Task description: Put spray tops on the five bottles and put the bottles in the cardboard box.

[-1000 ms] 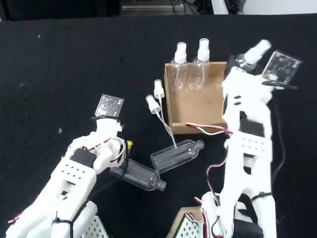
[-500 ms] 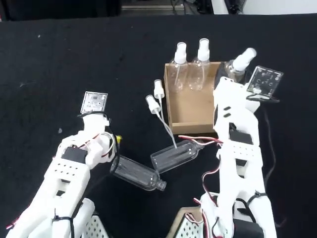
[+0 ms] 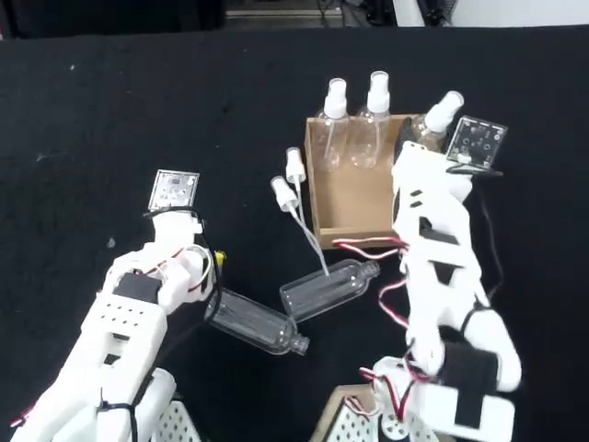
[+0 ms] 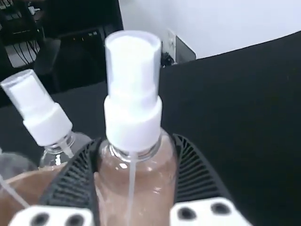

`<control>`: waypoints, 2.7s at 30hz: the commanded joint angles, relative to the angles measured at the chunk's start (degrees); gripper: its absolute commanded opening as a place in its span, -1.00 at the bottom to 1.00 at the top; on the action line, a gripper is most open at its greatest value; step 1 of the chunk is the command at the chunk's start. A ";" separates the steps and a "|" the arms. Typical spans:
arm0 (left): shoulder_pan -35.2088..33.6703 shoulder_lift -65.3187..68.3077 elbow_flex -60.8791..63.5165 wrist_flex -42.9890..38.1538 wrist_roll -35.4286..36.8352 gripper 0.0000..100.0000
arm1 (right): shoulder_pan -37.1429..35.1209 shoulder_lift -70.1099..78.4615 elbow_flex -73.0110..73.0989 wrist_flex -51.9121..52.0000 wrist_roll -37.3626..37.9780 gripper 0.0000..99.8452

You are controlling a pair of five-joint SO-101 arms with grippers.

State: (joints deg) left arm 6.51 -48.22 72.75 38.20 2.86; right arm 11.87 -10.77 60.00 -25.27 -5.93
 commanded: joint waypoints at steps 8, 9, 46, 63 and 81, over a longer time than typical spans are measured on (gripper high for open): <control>-0.48 -1.14 -2.33 -0.18 -0.09 -0.64 | -0.79 8.31 -6.46 -10.37 0.62 -0.98; -0.48 -1.14 -2.33 -0.18 -0.09 -0.64 | -0.70 9.19 -7.25 -10.29 0.62 -0.98; -0.40 -1.14 -2.33 -0.18 -0.09 -0.64 | -0.97 25.27 -18.59 -9.85 0.88 -0.98; -0.48 -1.14 -2.33 -0.18 -0.18 -0.64 | -0.97 24.92 -20.62 -1.85 0.88 -0.67; -0.48 -1.14 -2.33 -0.18 -0.26 -0.64 | -2.90 24.84 -20.35 -1.76 3.78 -0.66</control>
State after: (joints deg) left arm 6.51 -48.22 72.75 38.20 2.86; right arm 9.58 14.29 41.27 -27.56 -2.51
